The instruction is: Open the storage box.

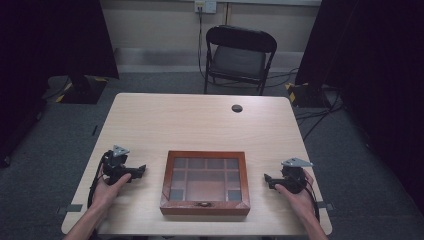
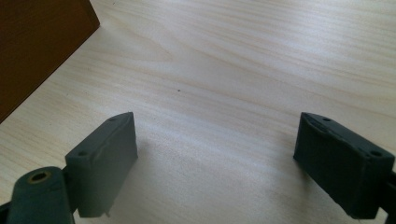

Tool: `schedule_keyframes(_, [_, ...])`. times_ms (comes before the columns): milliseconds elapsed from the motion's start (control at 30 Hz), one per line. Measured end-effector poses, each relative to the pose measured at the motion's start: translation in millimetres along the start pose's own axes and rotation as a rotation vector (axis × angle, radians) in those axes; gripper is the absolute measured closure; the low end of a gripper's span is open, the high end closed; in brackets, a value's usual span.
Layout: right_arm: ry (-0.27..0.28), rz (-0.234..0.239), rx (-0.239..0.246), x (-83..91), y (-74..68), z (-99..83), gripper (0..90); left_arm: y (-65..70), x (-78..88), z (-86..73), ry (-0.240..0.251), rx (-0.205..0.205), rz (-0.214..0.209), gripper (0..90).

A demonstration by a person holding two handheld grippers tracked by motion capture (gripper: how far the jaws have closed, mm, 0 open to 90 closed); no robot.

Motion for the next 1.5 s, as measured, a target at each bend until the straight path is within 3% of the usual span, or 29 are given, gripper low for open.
schedule_keyframes(133, [-0.005,-0.002,0.005,0.8,-0.4,0.4,14.7,-0.1,0.0,0.0,-0.001,-0.001,0.0,0.0])
schedule_keyframes(267, [-0.022,0.026,0.003,2.9,-3.1,3.8,22.5,0.0,0.0,0.0,0.0,0.001,0.0,0.0])
schedule_keyframes(333, [-0.033,0.049,-0.002,5.0,-6.6,6.6,26.4,0.0,0.0,0.0,0.0,0.0,0.001,0.0])
schedule_keyframes(400, [-0.002,0.089,0.003,11.2,-11.3,13.0,30.6,0.0,0.0,0.0,0.0,0.0,0.0,0.0])
schedule_keyframes(567, [0.023,0.192,0.01,26.8,-28.9,26.0,43.3,0.2,-0.1,0.0,0.001,0.002,-0.001,0.0])
schedule_keyframes(933, [0.104,0.34,0.049,52.6,-60.2,48.8,52.6,0.0,0.0,0.0,-0.001,0.0,0.001,0.0])
schedule_keyframes(1267, [0.127,0.435,0.128,68.5,-95.7,59.8,58.3,0.1,-0.1,-0.1,0.0,0.001,0.0,0.0])
schedule_keyframes(1500, [0.118,0.493,0.184,68.6,-122.4,66.4,61.5,0.2,-0.1,0.0,0.0,0.002,-0.001,0.0])
Point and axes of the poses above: each handheld gripper's, and its own axes: x roughly backward along the jaws, z roughly out of its top, y roughly to its right, the point moved 4 cm from there along -x, roughly forward along the jaws, and after that the axes turned 6 degrees about -z, right-handed, at the moved point
